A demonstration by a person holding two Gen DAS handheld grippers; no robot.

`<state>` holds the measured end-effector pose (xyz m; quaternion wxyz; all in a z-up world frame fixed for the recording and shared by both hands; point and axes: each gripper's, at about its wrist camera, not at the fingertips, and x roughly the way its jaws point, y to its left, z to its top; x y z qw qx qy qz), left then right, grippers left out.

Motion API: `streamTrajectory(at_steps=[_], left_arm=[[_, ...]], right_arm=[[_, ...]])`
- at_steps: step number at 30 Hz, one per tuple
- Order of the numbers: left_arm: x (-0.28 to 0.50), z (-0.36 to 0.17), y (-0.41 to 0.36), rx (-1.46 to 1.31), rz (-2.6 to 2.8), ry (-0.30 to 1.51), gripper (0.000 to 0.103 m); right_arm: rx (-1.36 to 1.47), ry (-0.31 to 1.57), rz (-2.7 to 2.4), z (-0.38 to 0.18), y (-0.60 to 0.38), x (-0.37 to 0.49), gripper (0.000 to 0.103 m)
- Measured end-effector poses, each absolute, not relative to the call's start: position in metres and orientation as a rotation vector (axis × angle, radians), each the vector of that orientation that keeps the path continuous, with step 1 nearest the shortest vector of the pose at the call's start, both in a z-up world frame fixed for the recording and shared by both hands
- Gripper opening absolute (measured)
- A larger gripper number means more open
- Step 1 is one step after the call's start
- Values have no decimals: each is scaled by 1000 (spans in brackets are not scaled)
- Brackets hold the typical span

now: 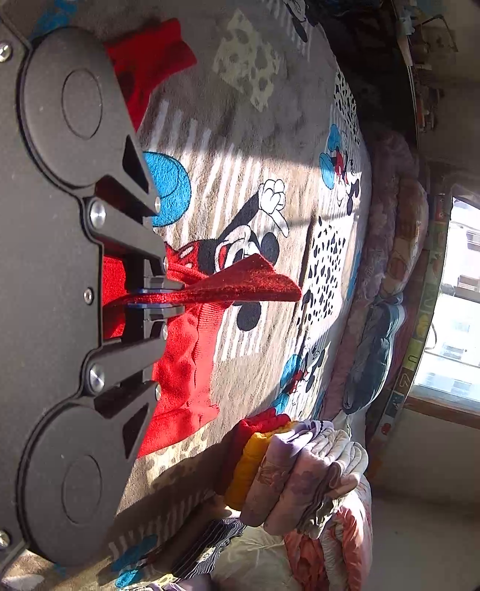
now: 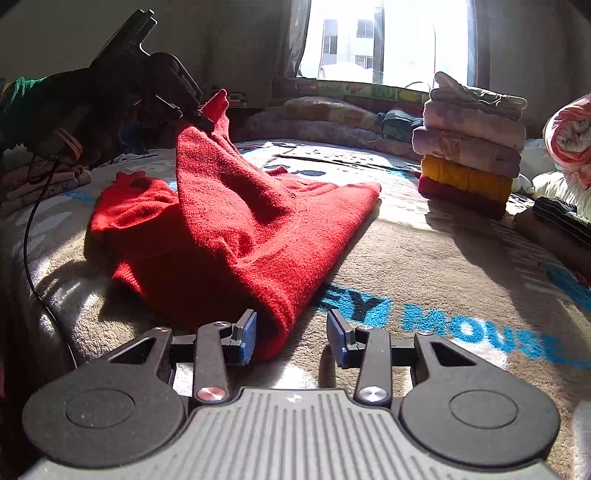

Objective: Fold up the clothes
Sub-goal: 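Lower the held sleeve onto the sweater body with the left gripper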

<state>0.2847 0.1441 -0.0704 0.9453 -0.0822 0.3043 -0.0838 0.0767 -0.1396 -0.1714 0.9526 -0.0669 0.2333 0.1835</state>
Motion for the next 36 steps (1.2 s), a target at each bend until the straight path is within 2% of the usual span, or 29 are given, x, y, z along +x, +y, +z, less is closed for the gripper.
streamTrajectory(at_steps=[7,13,15,22,27,31,36], left_arm=[[294,-106,155,-163,-132,693,3],[287,-126,166,-239,-137,695,3],[284,-125,169,-259,-146,680,3],[263,-95,172,-308,-226,540,3],[277,-116,174,-304,-188,619,3],[287,-132,176,-300,-160,676,3],[299,-146,180,-325,-137,728,4]], right_arm=[[-186,486,383,-169,-139,72,42],[-300,329,462,-155,-127,54,43],[-304,299,464,-155,-121,62,48],[-296,434,518,-174,-112,86,50],[-260,453,544,-172,-117,87,50],[-240,396,543,-167,-119,84,50],[-217,467,578,-174,-117,93,57]])
